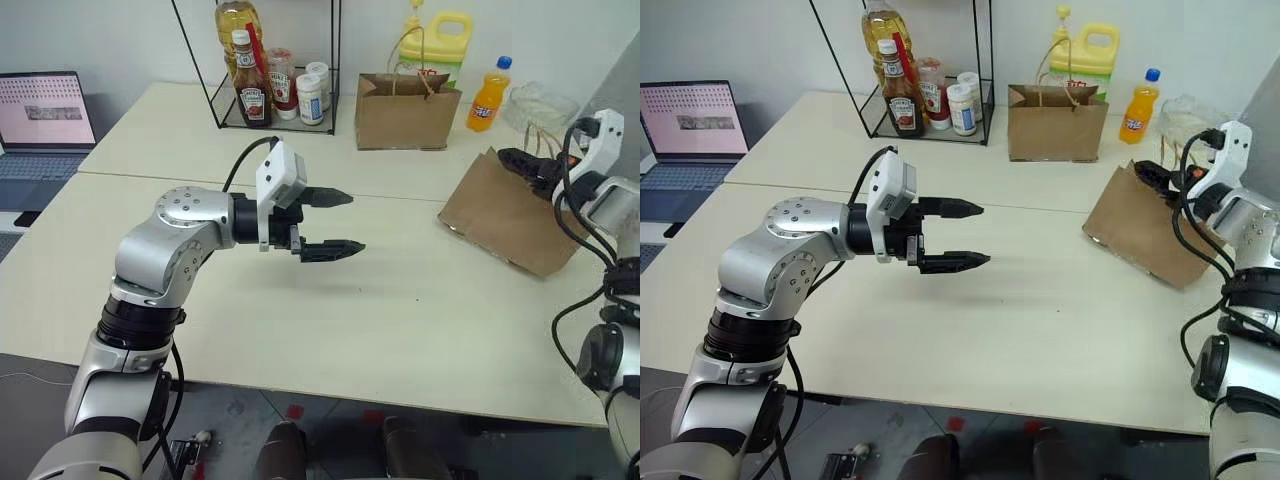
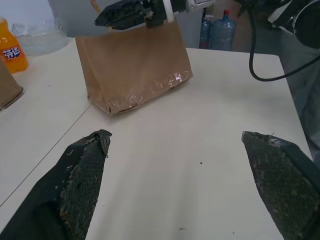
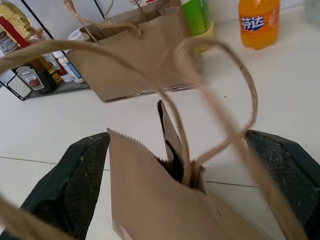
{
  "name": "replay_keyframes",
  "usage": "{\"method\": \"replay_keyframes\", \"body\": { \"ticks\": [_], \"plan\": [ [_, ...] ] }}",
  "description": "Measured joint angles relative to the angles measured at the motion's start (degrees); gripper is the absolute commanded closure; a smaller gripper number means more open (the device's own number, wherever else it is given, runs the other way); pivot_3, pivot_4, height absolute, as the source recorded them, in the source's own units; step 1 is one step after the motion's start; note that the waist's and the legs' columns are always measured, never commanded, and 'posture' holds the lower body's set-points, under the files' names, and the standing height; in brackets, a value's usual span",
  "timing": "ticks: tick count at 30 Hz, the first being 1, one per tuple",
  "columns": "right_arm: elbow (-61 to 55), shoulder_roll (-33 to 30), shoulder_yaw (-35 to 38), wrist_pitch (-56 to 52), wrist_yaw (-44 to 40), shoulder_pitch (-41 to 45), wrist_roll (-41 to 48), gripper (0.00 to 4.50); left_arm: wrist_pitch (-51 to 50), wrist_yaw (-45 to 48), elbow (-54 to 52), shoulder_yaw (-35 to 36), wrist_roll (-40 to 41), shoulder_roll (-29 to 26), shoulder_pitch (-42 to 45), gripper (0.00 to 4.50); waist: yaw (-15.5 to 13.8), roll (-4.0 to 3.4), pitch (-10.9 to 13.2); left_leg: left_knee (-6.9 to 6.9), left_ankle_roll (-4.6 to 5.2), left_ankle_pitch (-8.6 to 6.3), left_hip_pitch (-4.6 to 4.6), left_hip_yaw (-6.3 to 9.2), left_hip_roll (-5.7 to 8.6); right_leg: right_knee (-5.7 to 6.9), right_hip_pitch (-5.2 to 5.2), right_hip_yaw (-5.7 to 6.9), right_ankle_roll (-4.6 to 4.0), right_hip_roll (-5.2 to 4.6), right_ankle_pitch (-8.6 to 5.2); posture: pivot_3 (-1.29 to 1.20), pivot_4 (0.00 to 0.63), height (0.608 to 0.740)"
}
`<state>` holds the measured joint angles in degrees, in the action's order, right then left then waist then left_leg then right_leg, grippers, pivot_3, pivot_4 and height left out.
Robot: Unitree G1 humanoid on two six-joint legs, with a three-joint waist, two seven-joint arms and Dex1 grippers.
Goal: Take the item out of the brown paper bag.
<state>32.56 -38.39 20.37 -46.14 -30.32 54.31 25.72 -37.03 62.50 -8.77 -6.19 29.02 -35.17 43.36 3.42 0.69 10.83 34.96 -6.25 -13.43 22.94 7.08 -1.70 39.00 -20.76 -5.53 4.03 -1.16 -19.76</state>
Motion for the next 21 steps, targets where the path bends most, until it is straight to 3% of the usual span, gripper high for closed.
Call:
{"method": "replay_keyframes", "body": {
  "ticks": [5, 7, 18, 21],
  "plan": [
    [6.1, 0.3, -1.5, 3.1, -0.3, 1.8, -1.8, 0.00, -0.2, -0.6, -0.6, 0.7, 0.1, -0.7, 0.0, 0.02, 0.0, 0.00, 0.0, 0.01, -0.05, 0.03, 0.02, -0.01, 0.00, 0.01, -0.02, 0.00, 0.00, -0.01, 0.00, 0.00, 0.150, 0.740],
    [7.2, 0.4, -1.5, 4.1, -0.2, 1.9, -2.1, 0.39, -0.3, -0.8, -0.8, 1.1, 0.2, -1.0, 0.0, 0.00, 0.0, 0.00, 0.0, 0.01, -0.05, 0.03, 0.02, -0.02, 0.00, 0.01, -0.02, -0.01, 0.00, -0.01, 0.00, 0.00, 0.150, 0.740],
    [6.0, 1.0, 1.1, 4.2, 0.5, 1.9, 0.7, 3.86, -1.2, -1.7, -1.8, 1.6, 0.3, -1.1, -0.3, 0.00, 0.0, -0.01, 0.0, 0.01, -0.07, 0.04, 0.02, -0.02, 0.00, 0.03, -0.03, 0.00, 0.00, -0.01, 0.00, 0.00, 0.150, 0.740],
    [3.4, 1.5, 1.4, 2.9, 0.6, 1.0, 2.1, 4.39, -1.2, -1.5, -1.7, 1.6, 0.3, -1.1, -0.3, 0.00, 0.0, -0.01, 0.0, 0.01, -0.07, 0.04, 0.03, -0.02, 0.00, 0.03, -0.04, 0.00, 0.00, -0.01, 0.00, 0.00, 0.150, 0.740]
  ]
}}
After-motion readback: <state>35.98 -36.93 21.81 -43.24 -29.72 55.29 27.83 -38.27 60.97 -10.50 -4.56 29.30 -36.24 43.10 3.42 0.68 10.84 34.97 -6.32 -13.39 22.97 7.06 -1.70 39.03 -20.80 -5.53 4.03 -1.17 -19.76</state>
